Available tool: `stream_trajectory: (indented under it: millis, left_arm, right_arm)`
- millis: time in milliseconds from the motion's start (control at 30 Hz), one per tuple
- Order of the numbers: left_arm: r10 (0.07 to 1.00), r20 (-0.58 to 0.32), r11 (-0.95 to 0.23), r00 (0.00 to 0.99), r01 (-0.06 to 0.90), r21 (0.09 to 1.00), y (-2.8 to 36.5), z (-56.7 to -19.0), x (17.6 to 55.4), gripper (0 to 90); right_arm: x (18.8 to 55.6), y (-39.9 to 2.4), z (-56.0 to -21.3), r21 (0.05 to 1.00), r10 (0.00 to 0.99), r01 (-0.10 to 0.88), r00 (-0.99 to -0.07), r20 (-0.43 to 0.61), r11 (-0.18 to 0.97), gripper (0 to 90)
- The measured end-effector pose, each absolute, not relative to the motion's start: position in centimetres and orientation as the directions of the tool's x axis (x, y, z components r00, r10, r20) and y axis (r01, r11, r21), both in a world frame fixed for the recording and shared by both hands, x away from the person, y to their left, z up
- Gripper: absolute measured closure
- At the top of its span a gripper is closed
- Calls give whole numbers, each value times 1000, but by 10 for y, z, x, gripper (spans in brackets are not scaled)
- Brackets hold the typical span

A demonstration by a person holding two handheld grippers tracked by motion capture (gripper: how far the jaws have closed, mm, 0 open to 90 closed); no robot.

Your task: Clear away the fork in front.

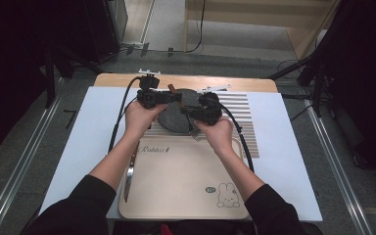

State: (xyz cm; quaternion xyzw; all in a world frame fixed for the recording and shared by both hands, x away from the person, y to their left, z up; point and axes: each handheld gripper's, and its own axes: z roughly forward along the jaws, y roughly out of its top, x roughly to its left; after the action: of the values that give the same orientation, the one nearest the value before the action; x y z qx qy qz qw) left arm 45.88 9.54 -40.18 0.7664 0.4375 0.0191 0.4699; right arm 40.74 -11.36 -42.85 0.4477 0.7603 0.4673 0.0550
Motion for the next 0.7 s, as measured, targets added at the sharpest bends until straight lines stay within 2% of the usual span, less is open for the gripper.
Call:
stream_trajectory:
  millis: [67, 300, 333, 533, 700]
  left_arm:
    - [678, -396, -170, 619, 657, 735, 96, -402, 459, 512]
    - [665, -448, -131, 598, 684, 718, 97, -404, 462, 565]
    - [663, -455, -126, 595, 688, 715, 98, -404, 463, 599]
    - [655, -474, -119, 588, 700, 704, 97, -406, 464, 646]
    - [622, -524, -91, 582, 718, 690, 98, -406, 466, 700]
  right_arm:
    - [407, -112, -429, 761, 731, 627, -596, 331, 166, 758]
    - [408, -109, -429, 764, 729, 625, -597, 335, 161, 758]
    - [408, -109, -428, 762, 730, 627, -596, 335, 162, 758]
    - [408, -109, -428, 763, 731, 625, -596, 333, 162, 757]
    - [408, -110, -428, 763, 731, 625, -596, 332, 163, 758]
